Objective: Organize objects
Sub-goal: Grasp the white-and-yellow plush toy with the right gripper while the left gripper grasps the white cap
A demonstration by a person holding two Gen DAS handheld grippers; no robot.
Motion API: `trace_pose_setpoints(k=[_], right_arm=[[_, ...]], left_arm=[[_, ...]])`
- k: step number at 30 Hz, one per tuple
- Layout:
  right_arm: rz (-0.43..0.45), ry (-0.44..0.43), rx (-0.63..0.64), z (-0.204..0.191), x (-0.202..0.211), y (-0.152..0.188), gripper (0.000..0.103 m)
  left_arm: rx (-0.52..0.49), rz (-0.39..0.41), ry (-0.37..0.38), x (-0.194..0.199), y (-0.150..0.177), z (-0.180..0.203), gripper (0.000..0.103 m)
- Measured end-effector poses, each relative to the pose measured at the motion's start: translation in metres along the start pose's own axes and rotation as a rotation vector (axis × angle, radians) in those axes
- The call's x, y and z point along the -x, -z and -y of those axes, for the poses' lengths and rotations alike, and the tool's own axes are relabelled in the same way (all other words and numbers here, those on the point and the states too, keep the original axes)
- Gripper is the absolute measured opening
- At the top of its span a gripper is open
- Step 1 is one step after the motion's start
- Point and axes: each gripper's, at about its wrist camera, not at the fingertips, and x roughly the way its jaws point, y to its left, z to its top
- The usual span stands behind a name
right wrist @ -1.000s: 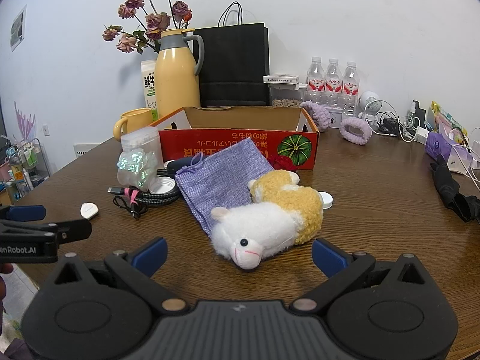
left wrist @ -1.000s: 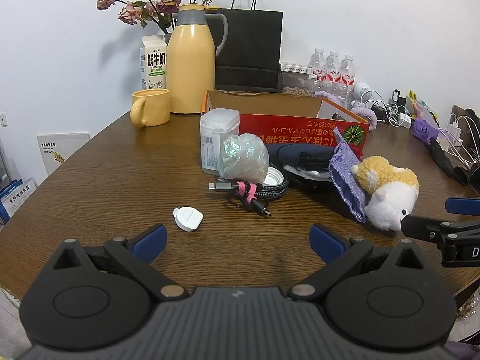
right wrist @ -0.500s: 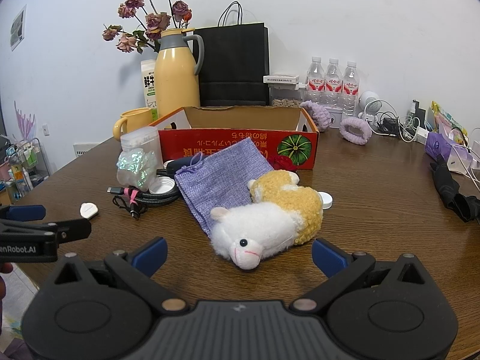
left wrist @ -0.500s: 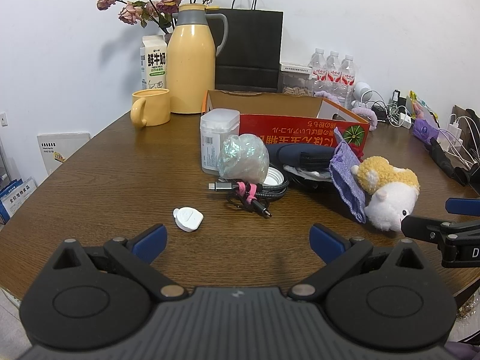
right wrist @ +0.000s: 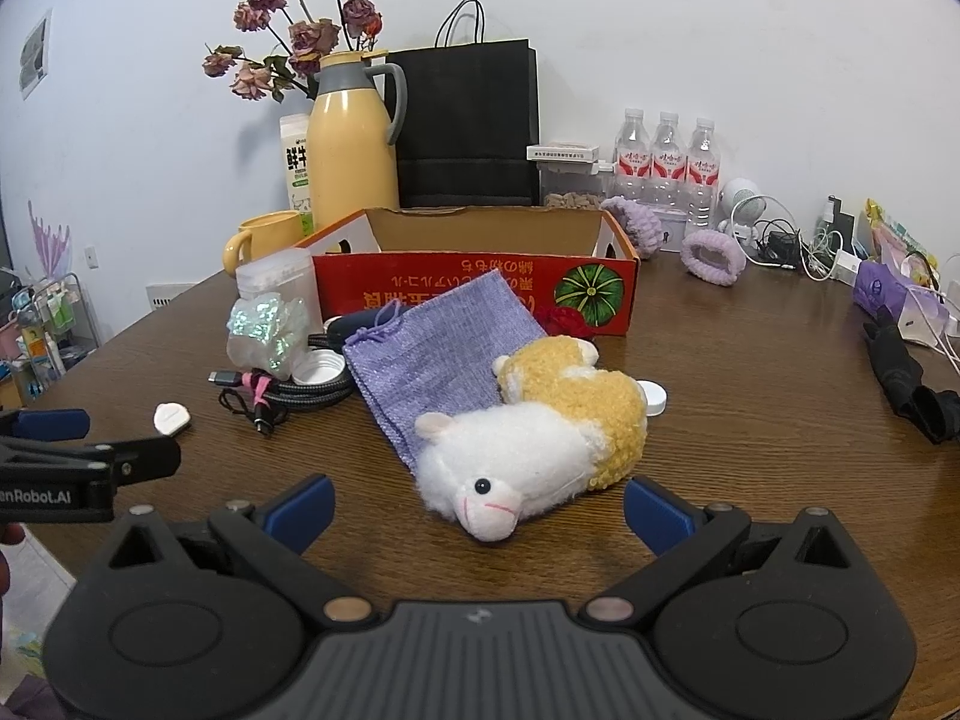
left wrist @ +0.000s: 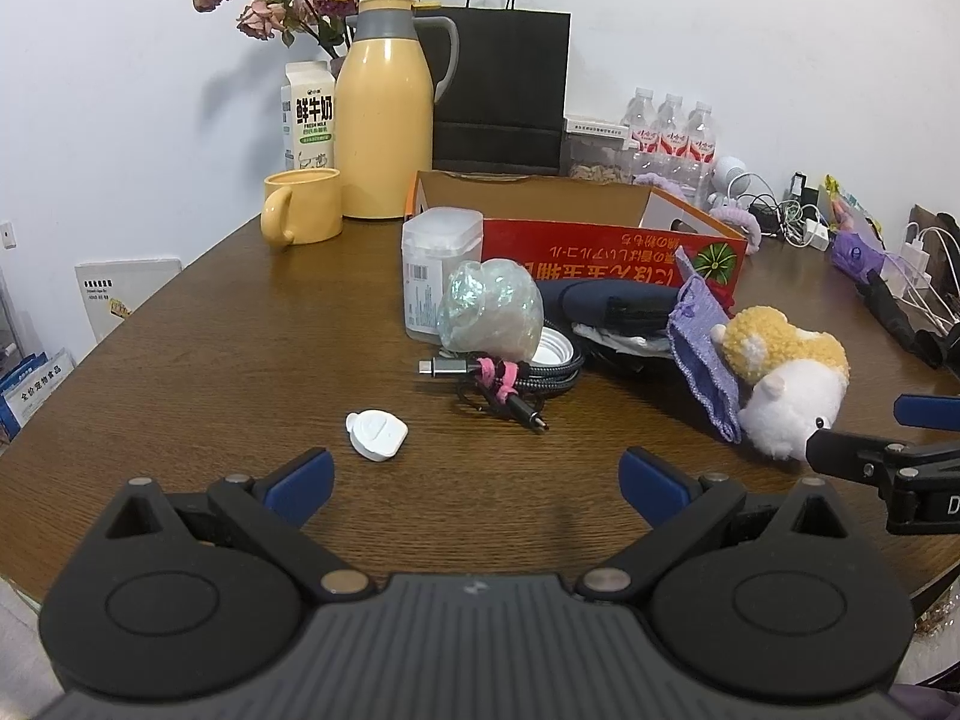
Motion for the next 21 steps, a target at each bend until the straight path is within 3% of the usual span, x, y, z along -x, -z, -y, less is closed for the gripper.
trace_pose_setpoints(k=[10,21], right_arm=[[0.05,0.013,0.049,0.016,-0.011,-0.003,0.103],[0.058,-0.13,0.143,0.046,-0.037,-0.019,0.103]], left_arm=[[0.052,-0.016,-0.056,-0.025,-0.011,-0.019,0.103],[0.063,-0.073,-0.106,-0.053,-0.017,-0.039,0.103]])
